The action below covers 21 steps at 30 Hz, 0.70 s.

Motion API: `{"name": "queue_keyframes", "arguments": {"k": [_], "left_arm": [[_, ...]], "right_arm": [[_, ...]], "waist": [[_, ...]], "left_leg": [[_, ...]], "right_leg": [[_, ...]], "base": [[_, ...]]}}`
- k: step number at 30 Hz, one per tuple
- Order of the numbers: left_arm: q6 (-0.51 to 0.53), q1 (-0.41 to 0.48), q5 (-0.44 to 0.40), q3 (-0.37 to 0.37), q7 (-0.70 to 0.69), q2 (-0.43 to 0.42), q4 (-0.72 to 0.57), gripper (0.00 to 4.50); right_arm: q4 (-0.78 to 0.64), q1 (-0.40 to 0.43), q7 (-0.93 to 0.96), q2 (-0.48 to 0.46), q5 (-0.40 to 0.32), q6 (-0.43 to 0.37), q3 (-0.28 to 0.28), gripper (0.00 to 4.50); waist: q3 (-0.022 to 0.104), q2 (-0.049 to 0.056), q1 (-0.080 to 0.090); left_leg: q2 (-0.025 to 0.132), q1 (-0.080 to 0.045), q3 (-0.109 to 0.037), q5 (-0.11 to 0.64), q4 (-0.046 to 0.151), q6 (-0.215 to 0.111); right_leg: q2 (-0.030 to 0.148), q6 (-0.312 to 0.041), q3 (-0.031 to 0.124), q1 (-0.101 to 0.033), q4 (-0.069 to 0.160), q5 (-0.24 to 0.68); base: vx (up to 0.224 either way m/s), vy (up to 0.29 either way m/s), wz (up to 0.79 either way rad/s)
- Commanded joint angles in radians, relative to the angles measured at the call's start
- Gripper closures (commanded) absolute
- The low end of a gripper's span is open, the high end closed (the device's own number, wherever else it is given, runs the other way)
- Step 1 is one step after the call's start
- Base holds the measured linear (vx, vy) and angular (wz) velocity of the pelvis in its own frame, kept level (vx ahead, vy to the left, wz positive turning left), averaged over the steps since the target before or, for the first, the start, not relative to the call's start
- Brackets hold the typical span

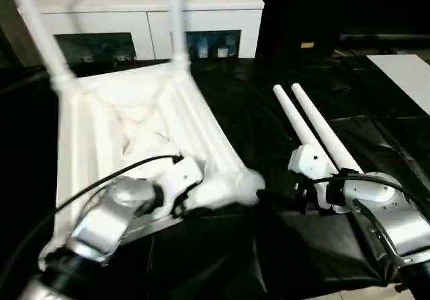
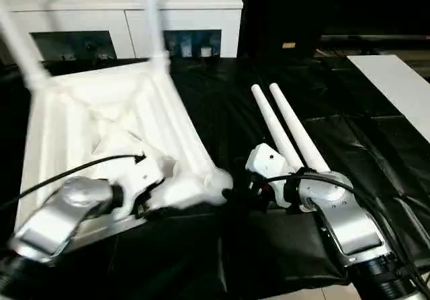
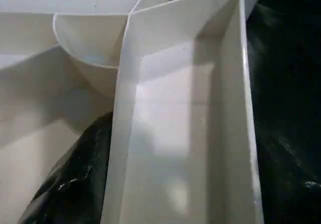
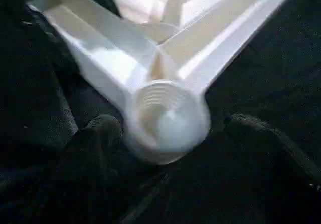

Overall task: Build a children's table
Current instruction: Rotate table base

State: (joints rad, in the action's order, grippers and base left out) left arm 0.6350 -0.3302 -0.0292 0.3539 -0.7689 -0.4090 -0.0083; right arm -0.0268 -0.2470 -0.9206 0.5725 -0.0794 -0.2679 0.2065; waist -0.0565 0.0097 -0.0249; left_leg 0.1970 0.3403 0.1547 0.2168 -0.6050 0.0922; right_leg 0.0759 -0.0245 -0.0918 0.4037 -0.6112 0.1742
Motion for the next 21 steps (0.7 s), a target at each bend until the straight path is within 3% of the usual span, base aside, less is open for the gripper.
{"name": "queue_keyframes", "arguments": {"k": [1, 5, 8, 10, 11, 12, 14, 18, 21], "left_arm": [[0.000, -0.027, -0.029, -0.068, 0.098, 0.017, 0.053, 1.22], [-0.092, -0.080, -0.060, -0.038, 0.130, 0.038, 0.137, 1.25], [-0.095, -0.101, -0.067, -0.039, 0.154, 0.057, 0.170, 1.27], [-0.108, -0.115, -0.068, -0.031, 0.155, 0.064, 0.189, 1.27], [-0.112, -0.118, -0.063, -0.028, 0.148, 0.065, 0.192, 0.71], [-0.108, -0.118, -0.045, -0.031, 0.129, 0.069, 0.186, 0.71], [-0.093, -0.116, -0.026, -0.030, 0.107, 0.070, 0.176, 0.56], [-0.068, -0.102, 0.011, -0.040, 0.073, 0.063, 0.126, 0.17], [-0.035, -0.079, 0.029, -0.059, 0.051, 0.024, 0.063, 0.02]], "right_arm": [[0.010, -0.015, 0.017, 0.011, 0.014, 0.003, 0.009, 0.66], [0.019, -0.019, 0.034, 0.013, 0.027, 0.000, 0.005, 0.66], [0.023, -0.021, 0.043, 0.009, 0.034, -0.001, 0.000, 0.66], [0.025, -0.022, 0.047, 0.006, 0.038, -0.001, -0.003, 0.66], [0.025, -0.022, 0.047, 0.006, 0.039, 0.000, -0.003, 0.66], [0.025, -0.023, 0.058, 0.004, 0.042, -0.007, -0.008, 0.66], [0.030, -0.026, 0.075, 0.002, 0.048, -0.015, -0.013, 0.66], [0.067, -0.064, 0.174, -0.032, 0.053, -0.124, -0.061, 0.66], [0.099, -0.117, 0.249, -0.078, 0.019, -0.242, -0.128, 0.33]], "waist": [[0.065, -0.008, -0.009], [0.067, -0.008, -0.013], [0.070, -0.004, -0.018], [0.071, -0.004, -0.020], [0.072, -0.004, -0.022], [0.072, 0.007, -0.024], [0.071, 0.001, -0.021], [0.070, 0.002, -0.020], [0.071, 0.005, -0.020]], "left_leg": [[0.016, 0.022, 0.002, 0.120, 0.061, -0.089], [0.014, 0.020, 0.001, 0.115, 0.060, -0.095], [0.019, 0.015, 0.002, 0.108, 0.059, -0.097], [0.021, 0.019, 0.000, 0.090, 0.059, -0.099], [0.021, 0.018, 0.000, 0.089, 0.058, -0.102], [0.023, 0.018, -0.002, 0.088, 0.058, -0.101], [0.023, 0.020, -0.001, 0.094, 0.059, -0.101], [0.022, 0.017, -0.001, 0.105, 0.060, -0.082], [0.022, 0.017, -0.001, 0.101, 0.061, -0.074]], "right_leg": [[0.053, -0.179, 0.049, -0.067, 0.082, 0.276], [0.052, -0.154, 0.047, -0.065, 0.087, 0.299], [0.053, -0.172, 0.048, -0.061, 0.083, 0.259], [0.054, -0.188, 0.049, -0.063, 0.076, 0.216], [0.054, -0.197, 0.049, -0.063, 0.075, 0.198], [0.056, -0.206, 0.049, -0.063, 0.071, 0.184], [0.056, -0.212, 0.049, -0.064, 0.073, 0.178], [0.057, -0.217, 0.049, -0.065, 0.074, 0.200], [0.056, -0.215, 0.049, -0.067, 0.070, 0.202]], "base": [[0.000, 0.000, 0.00], [0.000, 0.000, 0.00], [0.000, 0.000, 0.00], [0.000, 0.000, 0.00], [0.000, 0.000, 0.00], [0.000, 0.000, 0.00], [0.000, 0.000, 0.00], [0.000, 0.000, 0.00], [0.000, 0.000, 0.00]]}}
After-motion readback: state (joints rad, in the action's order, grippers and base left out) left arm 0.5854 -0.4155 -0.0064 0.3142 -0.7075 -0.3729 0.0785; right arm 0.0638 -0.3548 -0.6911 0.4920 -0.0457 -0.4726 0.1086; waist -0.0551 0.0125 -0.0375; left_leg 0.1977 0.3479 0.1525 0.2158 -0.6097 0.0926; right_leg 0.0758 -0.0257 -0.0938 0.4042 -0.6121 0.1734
